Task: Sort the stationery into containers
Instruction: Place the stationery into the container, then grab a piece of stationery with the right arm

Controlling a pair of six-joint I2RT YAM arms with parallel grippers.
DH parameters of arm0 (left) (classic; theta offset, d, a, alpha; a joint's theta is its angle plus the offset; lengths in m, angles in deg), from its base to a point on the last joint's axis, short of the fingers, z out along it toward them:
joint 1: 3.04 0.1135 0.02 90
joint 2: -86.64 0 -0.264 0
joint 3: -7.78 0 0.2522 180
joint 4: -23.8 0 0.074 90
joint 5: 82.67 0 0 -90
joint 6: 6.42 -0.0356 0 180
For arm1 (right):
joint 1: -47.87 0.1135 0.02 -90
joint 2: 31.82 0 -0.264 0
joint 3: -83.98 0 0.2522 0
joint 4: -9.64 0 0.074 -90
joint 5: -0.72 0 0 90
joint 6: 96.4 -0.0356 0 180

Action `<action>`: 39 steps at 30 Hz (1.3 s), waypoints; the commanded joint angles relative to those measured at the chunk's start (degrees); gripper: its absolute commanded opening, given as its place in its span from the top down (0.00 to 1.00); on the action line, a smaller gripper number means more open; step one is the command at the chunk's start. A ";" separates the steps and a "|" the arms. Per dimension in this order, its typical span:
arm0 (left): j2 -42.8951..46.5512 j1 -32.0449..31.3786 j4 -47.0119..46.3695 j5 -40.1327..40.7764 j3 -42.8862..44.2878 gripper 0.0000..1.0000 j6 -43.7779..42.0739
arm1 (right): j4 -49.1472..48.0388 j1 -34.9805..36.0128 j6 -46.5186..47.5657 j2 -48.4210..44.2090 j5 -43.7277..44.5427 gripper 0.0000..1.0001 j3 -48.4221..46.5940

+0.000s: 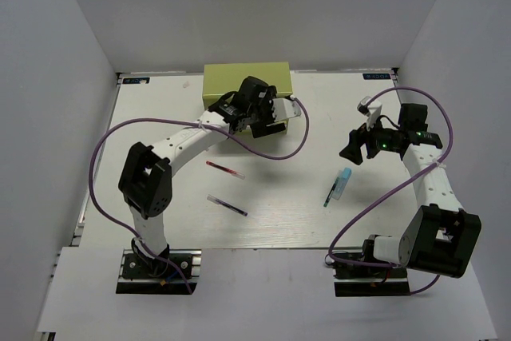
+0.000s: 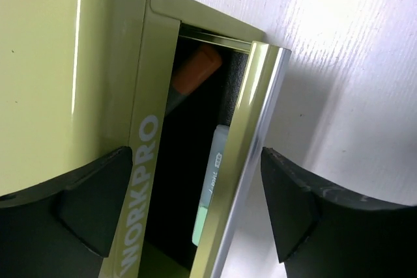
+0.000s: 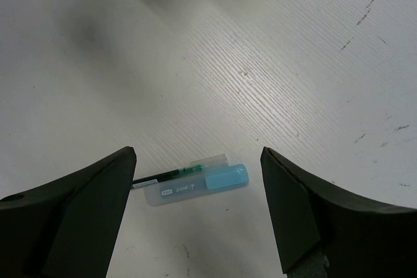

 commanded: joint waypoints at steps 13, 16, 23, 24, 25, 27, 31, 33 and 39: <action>13.44 0.44 -4.50 -0.32 -1.09 0.00 9.09 | 8.48 0.03 28.04 -1.89 -2.15 0.31 0.98; 18.34 0.44 -3.26 -1.56 -4.95 0.00 15.85 | 16.28 -0.06 43.66 -1.37 -1.46 0.40 2.13; 28.99 1.14 -0.64 4.46 -15.58 0.00 44.74 | 21.41 -0.41 70.33 3.28 11.02 0.60 5.91; 31.18 1.14 0.33 6.24 -18.12 0.00 52.70 | 23.16 -0.41 72.00 3.91 12.60 0.56 5.30; 32.24 1.67 1.21 6.87 -19.53 0.00 56.09 | 24.13 -0.33 74.98 4.61 12.52 0.53 4.16; 36.01 1.67 1.93 5.05 -25.57 0.00 63.55 | 26.78 -0.15 82.09 6.10 12.44 0.46 3.63; 41.56 1.67 -0.88 4.50 -36.67 0.00 76.90 | 24.15 0.55 88.53 6.20 14.80 0.38 5.99; 46.04 1.67 -1.41 7.13 -41.77 0.00 82.37 | 22.74 0.99 91.26 6.55 15.59 0.38 6.61; 56.41 1.67 -2.57 11.61 -50.66 0.00 94.17 | 20.54 2.75 93.46 8.92 17.53 0.38 7.49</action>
